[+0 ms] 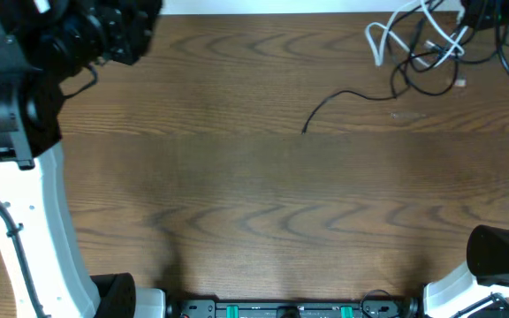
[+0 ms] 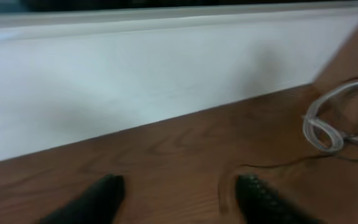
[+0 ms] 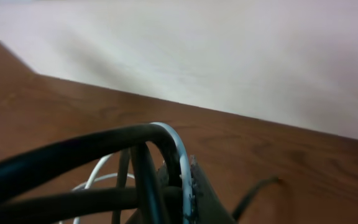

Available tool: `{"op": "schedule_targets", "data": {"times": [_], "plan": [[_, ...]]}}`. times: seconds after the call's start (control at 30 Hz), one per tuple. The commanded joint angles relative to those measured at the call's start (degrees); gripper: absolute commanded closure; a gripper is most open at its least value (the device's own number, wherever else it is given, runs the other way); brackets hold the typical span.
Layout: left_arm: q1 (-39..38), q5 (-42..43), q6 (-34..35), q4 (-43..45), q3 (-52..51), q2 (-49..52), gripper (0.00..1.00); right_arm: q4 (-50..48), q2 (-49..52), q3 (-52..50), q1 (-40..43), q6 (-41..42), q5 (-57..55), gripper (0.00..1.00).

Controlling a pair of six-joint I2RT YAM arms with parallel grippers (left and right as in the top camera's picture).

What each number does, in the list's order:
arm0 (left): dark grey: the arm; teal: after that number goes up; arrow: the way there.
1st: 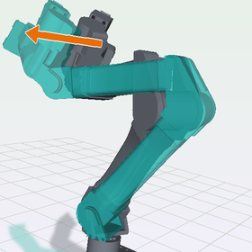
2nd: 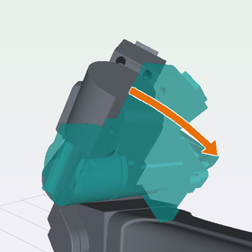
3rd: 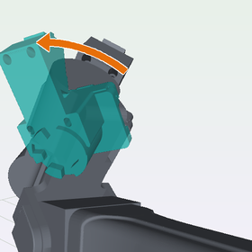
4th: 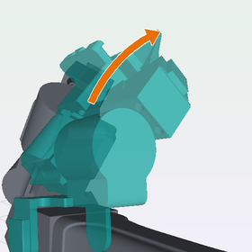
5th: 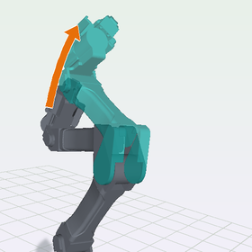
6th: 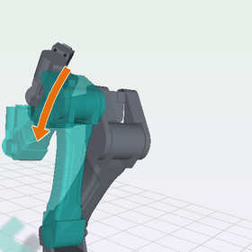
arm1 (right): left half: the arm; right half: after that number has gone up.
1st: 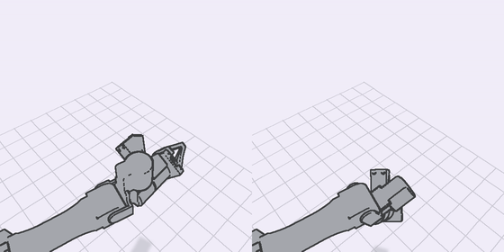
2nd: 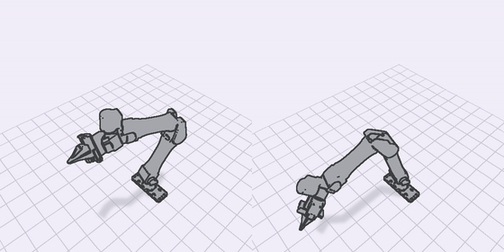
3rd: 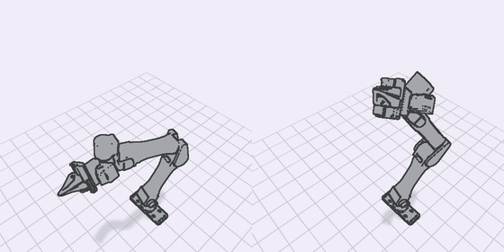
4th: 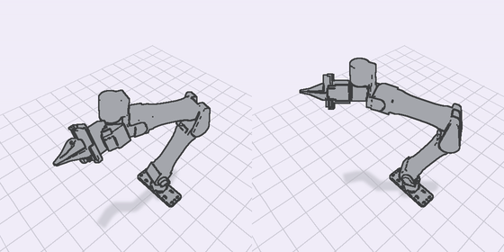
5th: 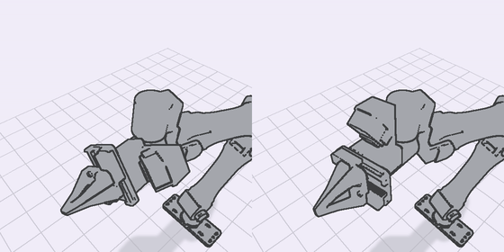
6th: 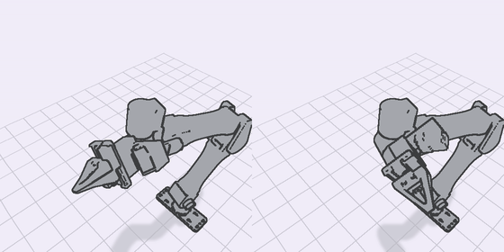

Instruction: Untangle cables

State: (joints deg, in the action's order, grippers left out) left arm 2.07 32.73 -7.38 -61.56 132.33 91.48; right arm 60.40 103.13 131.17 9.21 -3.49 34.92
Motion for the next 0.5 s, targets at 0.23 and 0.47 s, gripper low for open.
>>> {"op": "schedule_targets", "data": {"times": [0.23, 0.47], "plan": [[-13.07, 2.64, -0.20, -0.42, 0.33, 0.94, 0.29, -5.90, -0.39, 0.35, -9.29, 0.26, 9.03, 0.99], [-18.43, 2.69, 9.07, -1.25, 0.28, 7.06, 0.26, -10.80, -0.52, 0.39, -13.14, 0.48, 9.64, 0.99]]}}
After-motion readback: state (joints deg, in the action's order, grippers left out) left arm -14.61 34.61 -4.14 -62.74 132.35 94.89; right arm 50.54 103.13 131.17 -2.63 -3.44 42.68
